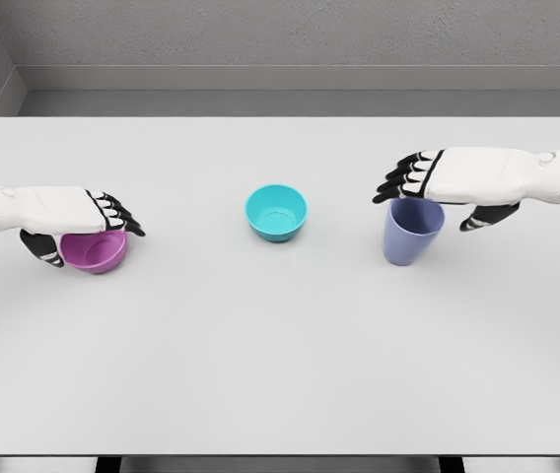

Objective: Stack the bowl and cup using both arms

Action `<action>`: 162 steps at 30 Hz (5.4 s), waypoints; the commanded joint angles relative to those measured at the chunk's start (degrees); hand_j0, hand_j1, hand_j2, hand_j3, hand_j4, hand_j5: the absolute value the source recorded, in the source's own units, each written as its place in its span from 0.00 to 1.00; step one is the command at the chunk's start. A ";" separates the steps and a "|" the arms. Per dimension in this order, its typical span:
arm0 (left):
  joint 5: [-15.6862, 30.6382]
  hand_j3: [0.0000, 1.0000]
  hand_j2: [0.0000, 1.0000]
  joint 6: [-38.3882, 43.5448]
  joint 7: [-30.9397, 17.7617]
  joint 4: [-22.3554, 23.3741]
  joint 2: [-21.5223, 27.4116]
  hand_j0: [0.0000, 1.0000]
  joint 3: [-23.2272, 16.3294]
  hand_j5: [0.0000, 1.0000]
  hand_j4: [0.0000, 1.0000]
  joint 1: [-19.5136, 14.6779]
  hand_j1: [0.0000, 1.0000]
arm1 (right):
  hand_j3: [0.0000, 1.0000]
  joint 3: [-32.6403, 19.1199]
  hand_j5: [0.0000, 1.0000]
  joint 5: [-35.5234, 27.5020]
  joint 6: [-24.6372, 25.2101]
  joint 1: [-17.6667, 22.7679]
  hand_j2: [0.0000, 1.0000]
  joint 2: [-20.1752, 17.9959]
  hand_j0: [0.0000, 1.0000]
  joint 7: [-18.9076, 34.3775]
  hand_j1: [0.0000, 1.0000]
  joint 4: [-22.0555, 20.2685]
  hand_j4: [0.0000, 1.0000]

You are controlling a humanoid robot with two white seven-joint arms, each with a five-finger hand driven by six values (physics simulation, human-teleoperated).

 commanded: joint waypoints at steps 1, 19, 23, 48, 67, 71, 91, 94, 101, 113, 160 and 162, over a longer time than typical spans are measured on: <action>-0.69 1.00 1.00 0.10 0.02 0.09 -0.06 1.00 0.07 1.00 1.00 0.00 1.00 | 1.00 -0.02 1.00 -0.31 0.15 0.00 1.00 0.10 1.00 -0.02 1.00 0.07 1.00; -1.84 1.00 1.00 0.10 0.02 0.80 -0.94 1.00 -0.02 1.00 1.00 0.09 1.00 | 1.00 1.21 1.00 -0.22 0.15 -0.44 1.00 1.07 1.00 -0.02 1.00 1.03 1.00; -1.84 1.00 1.00 0.10 0.02 0.80 -1.38 1.00 -0.02 1.00 1.00 0.70 1.00 | 1.00 1.30 1.00 -0.22 0.15 -0.44 1.00 1.07 1.00 -0.02 1.00 1.03 1.00; -4.30 0.65 0.65 0.10 0.02 1.76 -1.46 0.65 -0.02 0.65 0.65 0.79 0.65 | 1.00 1.91 1.00 -0.22 0.15 -0.88 1.00 1.16 1.00 -0.02 1.00 1.03 1.00; -4.03 0.60 0.60 0.10 0.02 -6.76 -4.89 0.60 0.51 0.60 0.60 -4.30 0.60 | 1.00 3.14 1.00 -0.13 0.15 -5.10 1.00 -1.39 1.00 -0.02 1.00 0.59 1.00; -4.03 0.60 0.60 0.10 0.02 -6.76 -7.97 0.60 1.39 0.60 0.60 -7.12 0.60 | 1.00 3.32 1.00 -0.22 0.15 -4.83 1.00 -0.95 1.00 -0.02 1.00 0.59 1.00; -7.90 0.60 0.60 0.10 -1.39 5.37 -29.76 0.60 3.15 0.60 0.60 -10.90 0.60 | 1.00 6.75 1.00 -0.22 0.15 -4.92 1.00 0.10 1.00 -0.02 1.00 0.24 1.00; -8.87 0.60 0.60 0.10 -1.39 6.60 -30.73 0.60 2.97 0.60 0.60 -10.46 0.60 | 1.00 6.75 1.00 -0.13 0.15 -4.92 1.00 0.45 1.00 -0.02 1.00 0.68 1.00; -11.33 0.60 0.60 0.10 -1.39 10.82 -33.54 0.60 2.62 0.60 0.60 -9.67 0.60 | 1.00 7.98 1.00 -0.04 0.15 -4.92 1.00 1.24 1.00 -0.02 1.00 1.21 1.00; -11.42 0.61 0.61 0.10 -1.39 10.99 -34.69 0.61 2.53 0.61 0.61 -8.88 0.61 | 1.00 7.89 1.00 0.04 0.15 -4.92 1.00 1.60 1.00 -0.02 1.00 3.85 1.00; 7.74 1.00 1.00 0.10 -0.86 3.61 -8.14 1.00 2.09 1.00 1.00 -10.29 1.00 | 1.00 10.09 1.00 0.75 0.15 -4.83 1.00 6.17 1.00 -0.02 1.00 10.61 1.00; 7.65 1.00 1.00 0.10 -1.39 1.76 -8.06 1.00 2.09 1.00 1.00 -9.32 1.00 | 1.00 10.17 1.00 0.92 0.15 -4.83 1.00 6.25 1.00 -0.02 1.00 11.05 1.00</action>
